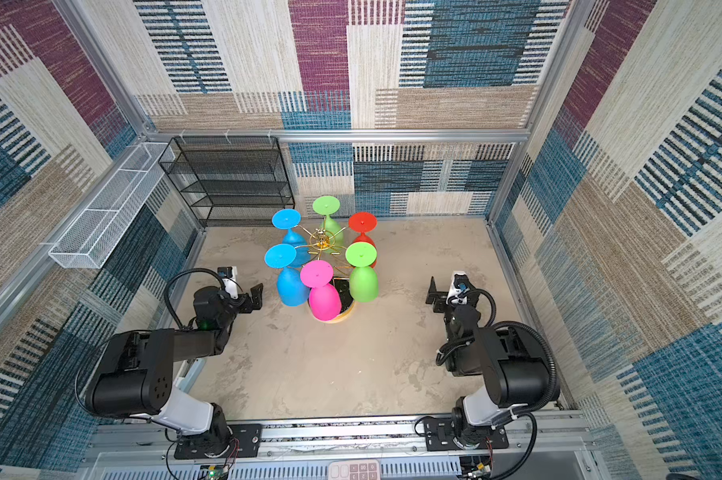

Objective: Take the wine glass off the wine glass rack
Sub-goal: 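Reach the right gripper toward the green glass nearest it on the rack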

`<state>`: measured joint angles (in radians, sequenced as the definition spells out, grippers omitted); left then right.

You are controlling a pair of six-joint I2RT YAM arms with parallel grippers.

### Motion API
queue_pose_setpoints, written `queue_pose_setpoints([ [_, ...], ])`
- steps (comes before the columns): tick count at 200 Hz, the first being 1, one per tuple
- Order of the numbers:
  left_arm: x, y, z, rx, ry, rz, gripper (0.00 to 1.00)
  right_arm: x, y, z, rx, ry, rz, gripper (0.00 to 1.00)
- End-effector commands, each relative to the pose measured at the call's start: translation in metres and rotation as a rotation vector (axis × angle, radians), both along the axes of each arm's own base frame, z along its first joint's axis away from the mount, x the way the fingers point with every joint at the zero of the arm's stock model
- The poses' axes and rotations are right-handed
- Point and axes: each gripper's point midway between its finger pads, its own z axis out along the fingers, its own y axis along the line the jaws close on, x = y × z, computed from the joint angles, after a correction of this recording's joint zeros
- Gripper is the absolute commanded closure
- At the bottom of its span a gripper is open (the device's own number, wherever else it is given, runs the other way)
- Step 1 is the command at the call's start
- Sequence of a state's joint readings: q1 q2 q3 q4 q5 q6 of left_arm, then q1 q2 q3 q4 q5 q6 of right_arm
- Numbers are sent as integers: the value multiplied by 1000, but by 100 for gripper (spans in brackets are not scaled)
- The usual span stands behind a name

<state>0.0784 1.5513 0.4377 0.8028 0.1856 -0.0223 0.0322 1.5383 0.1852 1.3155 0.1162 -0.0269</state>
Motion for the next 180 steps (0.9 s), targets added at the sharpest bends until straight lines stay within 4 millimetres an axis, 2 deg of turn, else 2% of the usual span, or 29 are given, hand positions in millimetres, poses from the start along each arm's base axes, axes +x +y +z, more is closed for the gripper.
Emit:
queue_pose_setpoints([
  [1,1,3,2,37,-9,6,1,1,-1,4,10,-16,-6,1],
  [162,0,3,3,35,-13,5,1,1,-1,6,12,-19,1,1],
  [180,-5,12,21,38,-58,65,1,6,-7,21,20,-7,-33,1],
])
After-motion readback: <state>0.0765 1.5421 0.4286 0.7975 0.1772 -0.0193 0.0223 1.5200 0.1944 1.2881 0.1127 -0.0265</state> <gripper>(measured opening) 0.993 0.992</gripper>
